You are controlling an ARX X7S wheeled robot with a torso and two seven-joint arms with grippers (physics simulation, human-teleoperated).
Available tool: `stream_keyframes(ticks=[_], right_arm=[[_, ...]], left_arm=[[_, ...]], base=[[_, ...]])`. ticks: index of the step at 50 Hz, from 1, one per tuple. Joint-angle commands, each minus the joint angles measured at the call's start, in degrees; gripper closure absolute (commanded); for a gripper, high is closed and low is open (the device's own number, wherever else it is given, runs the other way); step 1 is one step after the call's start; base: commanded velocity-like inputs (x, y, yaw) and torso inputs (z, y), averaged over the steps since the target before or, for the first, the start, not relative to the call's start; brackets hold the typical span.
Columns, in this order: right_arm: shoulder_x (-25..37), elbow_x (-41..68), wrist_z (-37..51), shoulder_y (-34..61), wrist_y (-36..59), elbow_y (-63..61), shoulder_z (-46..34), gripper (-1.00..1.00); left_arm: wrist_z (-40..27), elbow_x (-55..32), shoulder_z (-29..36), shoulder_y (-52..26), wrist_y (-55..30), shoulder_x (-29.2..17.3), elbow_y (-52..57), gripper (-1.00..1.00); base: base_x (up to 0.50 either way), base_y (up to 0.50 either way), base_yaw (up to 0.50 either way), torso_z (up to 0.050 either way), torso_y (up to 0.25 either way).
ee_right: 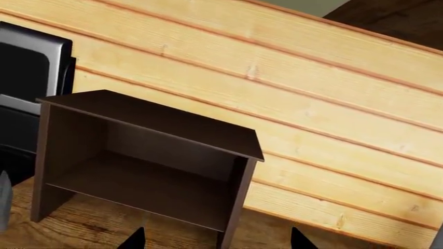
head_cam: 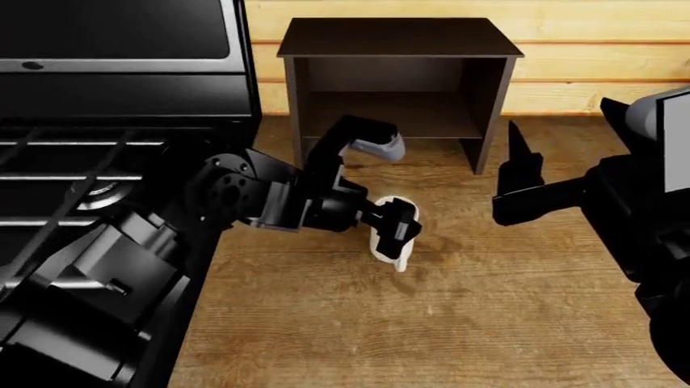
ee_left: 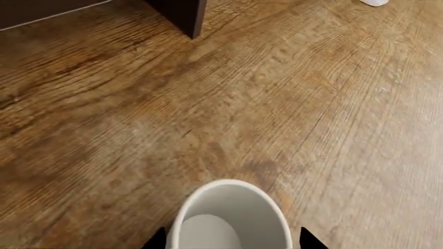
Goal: A wet mug is on the counter and needs to be dried. Pick it up and place it upside down in the open cabinet.
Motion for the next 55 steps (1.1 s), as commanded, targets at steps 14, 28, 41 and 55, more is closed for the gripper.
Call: stream_keyframes(ticks=[14,28,41,55], right_arm=[[0.11,2.72,1.64,5.11,1.48,1.09,-1.32,-1.0],[2.34,-1.7,-7.1,9.69,-0.5,7.71,-2.26,-1.0],[0.36,-0.05,-15.93,21.73,2.57,21.53,-6.72,-1.0],[-1.71,5.51,-19.47,28.73,6.26,32.82,-7.46,-1.0]], left_arm=[[-8.73,-2.07,-3.27,-1.22,-0.26,-4.21,10.82,1.0],[-12.22,8.3,2.05,-5.97,2.48,-14.15,30.92,1.0],[-14.65,35.52,21.62,-14.56,7.99,-23.17,44.52,1.0],[-20.24,61.12,40.04,-21.4,14.25,-26.16,47.55,1.0]], base=[[0.0,0.0,0.0,0.0,0.0],[0.0,0.0,0.0,0.0,0.0],[0.0,0.0,0.0,0.0,0.0],[0.0,0.0,0.0,0.0,0.0]])
